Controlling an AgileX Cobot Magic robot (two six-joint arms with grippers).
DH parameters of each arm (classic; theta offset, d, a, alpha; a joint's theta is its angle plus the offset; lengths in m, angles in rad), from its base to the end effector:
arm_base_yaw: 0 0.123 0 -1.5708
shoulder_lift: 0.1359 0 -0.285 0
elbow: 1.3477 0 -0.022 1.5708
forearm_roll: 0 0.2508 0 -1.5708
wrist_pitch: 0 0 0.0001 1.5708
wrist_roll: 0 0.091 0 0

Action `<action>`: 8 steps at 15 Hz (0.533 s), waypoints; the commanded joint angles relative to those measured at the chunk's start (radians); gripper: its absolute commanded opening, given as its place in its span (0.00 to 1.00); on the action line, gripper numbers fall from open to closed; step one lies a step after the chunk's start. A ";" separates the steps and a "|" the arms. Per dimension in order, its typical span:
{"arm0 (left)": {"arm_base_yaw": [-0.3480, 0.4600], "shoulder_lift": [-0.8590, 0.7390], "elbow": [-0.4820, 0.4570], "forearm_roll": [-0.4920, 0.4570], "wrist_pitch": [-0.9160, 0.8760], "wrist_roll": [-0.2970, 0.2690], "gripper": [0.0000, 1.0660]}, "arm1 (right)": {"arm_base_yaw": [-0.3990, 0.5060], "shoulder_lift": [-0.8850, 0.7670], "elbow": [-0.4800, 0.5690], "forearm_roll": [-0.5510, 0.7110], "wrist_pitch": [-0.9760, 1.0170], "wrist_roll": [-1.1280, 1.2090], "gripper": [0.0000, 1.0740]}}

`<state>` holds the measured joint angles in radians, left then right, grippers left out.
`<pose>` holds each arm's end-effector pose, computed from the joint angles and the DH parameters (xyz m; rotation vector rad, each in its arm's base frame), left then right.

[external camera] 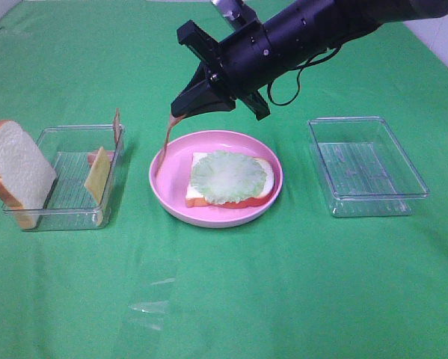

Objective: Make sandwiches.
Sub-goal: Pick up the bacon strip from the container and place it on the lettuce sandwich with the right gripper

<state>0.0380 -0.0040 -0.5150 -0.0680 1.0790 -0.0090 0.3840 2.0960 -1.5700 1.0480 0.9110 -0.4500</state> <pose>-0.0079 -0.0058 0.2801 -0.0433 2.0418 -0.0632 0.3907 0.2251 0.2051 -0.3225 2.6241 1.2446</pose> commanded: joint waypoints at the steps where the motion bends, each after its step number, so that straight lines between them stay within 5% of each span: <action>1: -0.002 -0.016 0.000 0.001 -0.006 0.001 0.96 | -0.003 0.027 0.006 0.069 -0.033 -0.074 0.00; 8: -0.002 -0.016 0.000 0.000 -0.006 0.001 0.96 | -0.076 0.067 0.006 -0.145 -0.051 -0.058 0.00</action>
<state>0.0380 -0.0040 -0.5150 -0.0680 1.0790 -0.0090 0.3150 2.1660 -1.5700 0.9110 0.8510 -0.5090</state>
